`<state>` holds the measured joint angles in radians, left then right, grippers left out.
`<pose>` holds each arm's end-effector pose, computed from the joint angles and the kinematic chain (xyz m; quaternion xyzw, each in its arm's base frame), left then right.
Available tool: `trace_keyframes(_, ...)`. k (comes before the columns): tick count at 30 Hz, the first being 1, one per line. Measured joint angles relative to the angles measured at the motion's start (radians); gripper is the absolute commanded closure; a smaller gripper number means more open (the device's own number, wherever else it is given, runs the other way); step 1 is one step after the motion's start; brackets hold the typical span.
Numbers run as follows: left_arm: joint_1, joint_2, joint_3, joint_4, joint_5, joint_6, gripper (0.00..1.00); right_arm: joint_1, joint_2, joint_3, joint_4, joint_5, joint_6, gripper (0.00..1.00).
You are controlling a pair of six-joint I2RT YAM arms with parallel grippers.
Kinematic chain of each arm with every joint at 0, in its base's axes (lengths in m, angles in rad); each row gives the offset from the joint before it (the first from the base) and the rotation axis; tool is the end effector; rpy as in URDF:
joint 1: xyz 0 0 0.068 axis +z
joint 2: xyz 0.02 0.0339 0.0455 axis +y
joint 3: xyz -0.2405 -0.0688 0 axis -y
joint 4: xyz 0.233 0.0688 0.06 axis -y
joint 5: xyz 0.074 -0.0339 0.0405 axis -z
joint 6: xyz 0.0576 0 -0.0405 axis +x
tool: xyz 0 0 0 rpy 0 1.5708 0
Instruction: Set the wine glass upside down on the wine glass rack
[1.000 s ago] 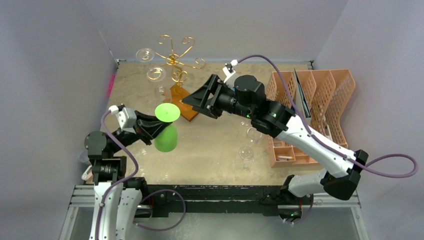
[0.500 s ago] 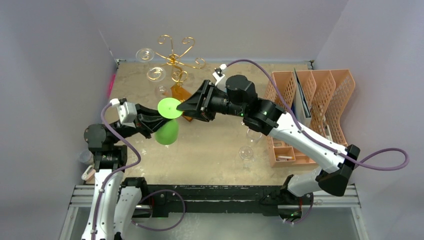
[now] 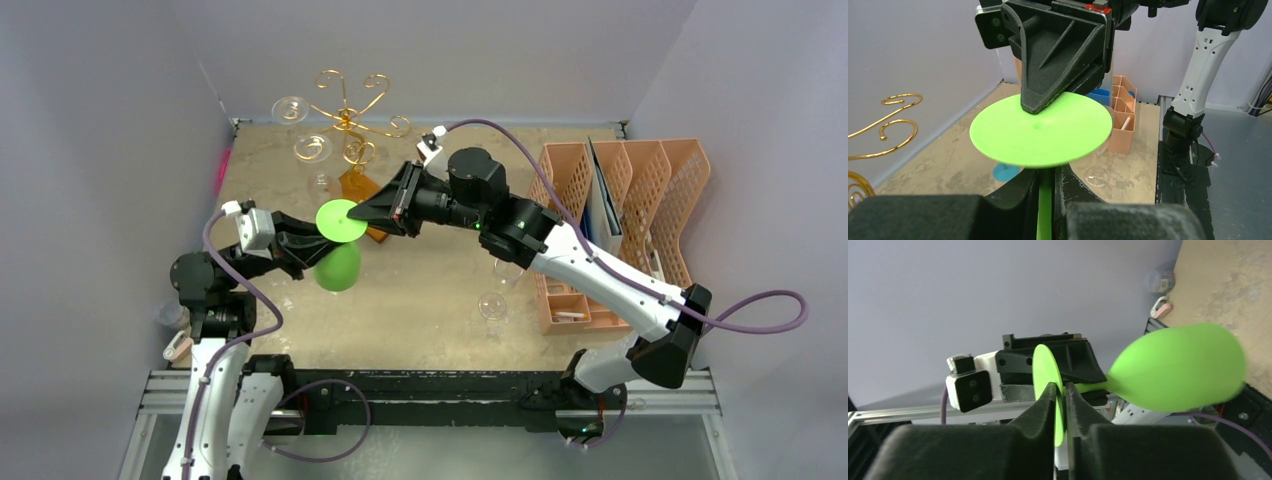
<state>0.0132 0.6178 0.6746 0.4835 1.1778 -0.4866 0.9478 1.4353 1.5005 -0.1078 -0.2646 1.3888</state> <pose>0.1362 -0.0514 0.3754 0.3670 0.5166 -0.4357 0.6392 0.1894 0.2895 0.4213 0.0675 0.7183 0.6683 0.1810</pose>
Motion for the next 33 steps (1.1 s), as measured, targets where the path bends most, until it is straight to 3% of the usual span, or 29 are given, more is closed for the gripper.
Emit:
trace_keyframes(3,-0.003,0.0,0.0,-0.005,-0.002,0.0,0.96,0.001,0.0,-0.003,0.025,-0.013,0.014,1.0)
trace_keyframes(9,-0.003,-0.004,0.0,-0.034,0.001,0.0,0.58,-0.002,0.008,-0.003,0.027,-0.015,0.007,1.0)
trace_keyframes(12,-0.003,-0.012,0.002,-0.074,-0.005,0.005,0.49,-0.019,0.01,-0.003,0.008,-0.008,0.004,1.0)
trace_keyframes(20,-0.003,-0.029,0.006,-0.238,-0.078,0.034,0.46,-0.098,-0.011,-0.003,-0.079,0.092,-0.089,1.0)
trace_keyframes(33,-0.003,-0.031,0.006,-0.348,-0.305,0.008,0.44,-0.238,-0.034,0.086,-0.171,0.398,-0.438,1.0)
